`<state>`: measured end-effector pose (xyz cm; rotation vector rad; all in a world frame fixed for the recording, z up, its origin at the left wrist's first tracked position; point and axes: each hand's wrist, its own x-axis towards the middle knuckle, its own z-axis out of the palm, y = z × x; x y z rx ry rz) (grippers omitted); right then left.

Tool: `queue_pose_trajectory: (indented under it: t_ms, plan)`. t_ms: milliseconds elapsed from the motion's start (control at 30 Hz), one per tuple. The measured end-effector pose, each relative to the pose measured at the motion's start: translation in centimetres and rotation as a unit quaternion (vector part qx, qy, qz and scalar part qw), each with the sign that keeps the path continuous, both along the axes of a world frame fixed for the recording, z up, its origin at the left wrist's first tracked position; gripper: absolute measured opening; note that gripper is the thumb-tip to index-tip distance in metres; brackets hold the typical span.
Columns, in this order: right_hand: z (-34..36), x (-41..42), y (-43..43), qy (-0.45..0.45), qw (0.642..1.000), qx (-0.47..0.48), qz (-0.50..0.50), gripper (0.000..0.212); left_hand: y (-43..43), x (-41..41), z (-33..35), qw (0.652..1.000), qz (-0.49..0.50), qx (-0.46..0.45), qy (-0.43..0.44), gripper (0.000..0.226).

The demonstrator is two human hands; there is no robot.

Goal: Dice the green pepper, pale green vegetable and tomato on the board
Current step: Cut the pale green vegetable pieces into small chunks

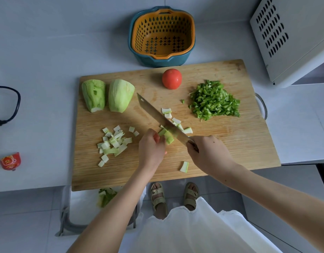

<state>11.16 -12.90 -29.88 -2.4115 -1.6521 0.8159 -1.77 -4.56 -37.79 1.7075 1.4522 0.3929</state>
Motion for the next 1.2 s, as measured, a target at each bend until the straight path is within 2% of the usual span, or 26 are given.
queue_pose_trajectory:
  t_ms: [100, 200, 333, 467, 567, 733, 900, 1033, 1200]
  plan:
    - [0.2, 0.7, 0.2, -0.008, 0.999, 0.021, -0.026, 0.029, 0.2, 0.9, -0.1, 0.992, -0.060, 0.076, 0.078, 0.025]
    - [0.3, 1.1, 0.4, -0.012, 0.999, 0.022, -0.032, 0.027, 0.6, 2.2, 0.0, 0.988, -0.049, 0.053, 0.139, 0.033]
    - [0.3, 1.1, 0.2, -0.007, 1.000, 0.011, -0.028, 0.027, 0.9, 2.5, 0.5, 0.987, -0.041, 0.014, 0.157, 0.029]
    - [0.1, 0.8, -0.1, 0.001, 1.000, 0.001, -0.012, 0.026, 0.6, 0.6, 0.0, 0.992, -0.026, 0.013, 0.126, 0.027]
    - [-0.2, 0.3, 0.1, 0.008, 1.000, -0.011, -0.002, 0.034, 0.4, -0.5, -0.7, 0.999, 0.011, 0.011, 0.049, 0.017]
    - [-0.1, -0.6, 0.2, -0.014, 0.999, -0.021, 0.021, 0.039, 0.4, -0.9, -0.4, 0.993, 0.059, -0.069, -0.073, 0.011]
    - [0.1, -0.7, 0.2, -0.025, 0.999, -0.018, 0.043, 0.029, 0.5, -0.9, -0.5, 0.995, 0.040, -0.051, -0.081, 0.014]
    - [0.3, -1.0, 0.4, -0.036, 0.997, -0.039, 0.052, 0.040, 0.6, -0.9, -0.5, 0.999, 0.008, -0.012, -0.051, 0.015]
    - [0.1, -1.0, 0.6, -0.044, 0.996, -0.050, 0.060, 0.039, 0.6, -1.0, -0.7, 0.999, -0.011, 0.030, -0.029, 0.024]
